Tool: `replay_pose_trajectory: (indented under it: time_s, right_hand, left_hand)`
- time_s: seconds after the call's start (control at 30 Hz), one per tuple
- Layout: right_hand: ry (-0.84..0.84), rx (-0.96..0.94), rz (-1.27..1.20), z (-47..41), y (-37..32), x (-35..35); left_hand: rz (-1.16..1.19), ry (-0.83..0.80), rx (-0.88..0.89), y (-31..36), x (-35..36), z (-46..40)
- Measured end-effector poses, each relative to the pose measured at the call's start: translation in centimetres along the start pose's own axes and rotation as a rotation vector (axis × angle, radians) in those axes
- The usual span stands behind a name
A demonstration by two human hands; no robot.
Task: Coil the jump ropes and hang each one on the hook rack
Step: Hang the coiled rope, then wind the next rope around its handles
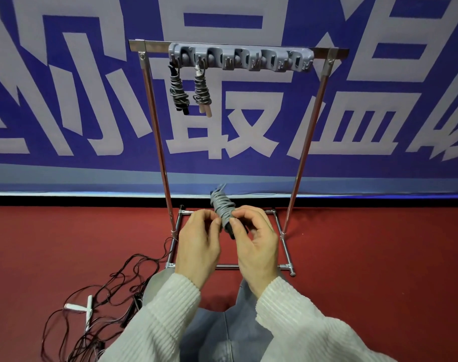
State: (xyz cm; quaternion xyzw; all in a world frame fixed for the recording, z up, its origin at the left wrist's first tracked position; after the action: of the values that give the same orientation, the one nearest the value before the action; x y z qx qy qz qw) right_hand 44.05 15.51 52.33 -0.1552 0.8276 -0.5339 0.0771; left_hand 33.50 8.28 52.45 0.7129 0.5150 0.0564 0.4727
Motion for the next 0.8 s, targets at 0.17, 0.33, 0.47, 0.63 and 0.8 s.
replay_pose_trajectory:
  time_s: [0.17, 0.33, 0.47, 0.63, 0.8]
  right_hand:
    - [-0.043, -0.071, -0.016, -0.1, -0.6, 0.3]
    - [-0.016, 0.065, -0.183, 0.4, -1.2, 0.7]
    - [0.016, 0.148, -0.311, 0.5, -2.0, 0.5]
    - [-0.081, 0.245, -0.344, -0.2, -2.0, 0.5]
    - [-0.146, 0.383, -0.403, -0.5, -2.1, 0.9]
  left_hand:
    - [0.535, 0.029, -0.275, 0.4, 0.5, 0.3]
    - [0.681, 0.056, -0.221, 0.4, 0.5, 0.4]
    - [0.537, 0.142, -0.053, 0.5, 0.0, 0.2]
    - [0.305, 0.177, 0.113, 1.1, -1.0, -0.2]
    - [0.326, 0.137, 0.107, 0.6, -0.5, 0.5]
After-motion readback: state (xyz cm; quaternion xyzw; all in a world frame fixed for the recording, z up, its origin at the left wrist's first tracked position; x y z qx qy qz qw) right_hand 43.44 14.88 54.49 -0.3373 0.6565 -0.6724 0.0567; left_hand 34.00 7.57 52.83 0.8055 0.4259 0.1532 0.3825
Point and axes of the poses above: each hand's wrist, its own z-axis away from the middle knuckle, its own x-axis out of the palm, y = z × x, the point moved 3 cm from there along -z, towards the middle knuckle, and after that the axes turned 10 degrees about x, right-handed, at the moved point
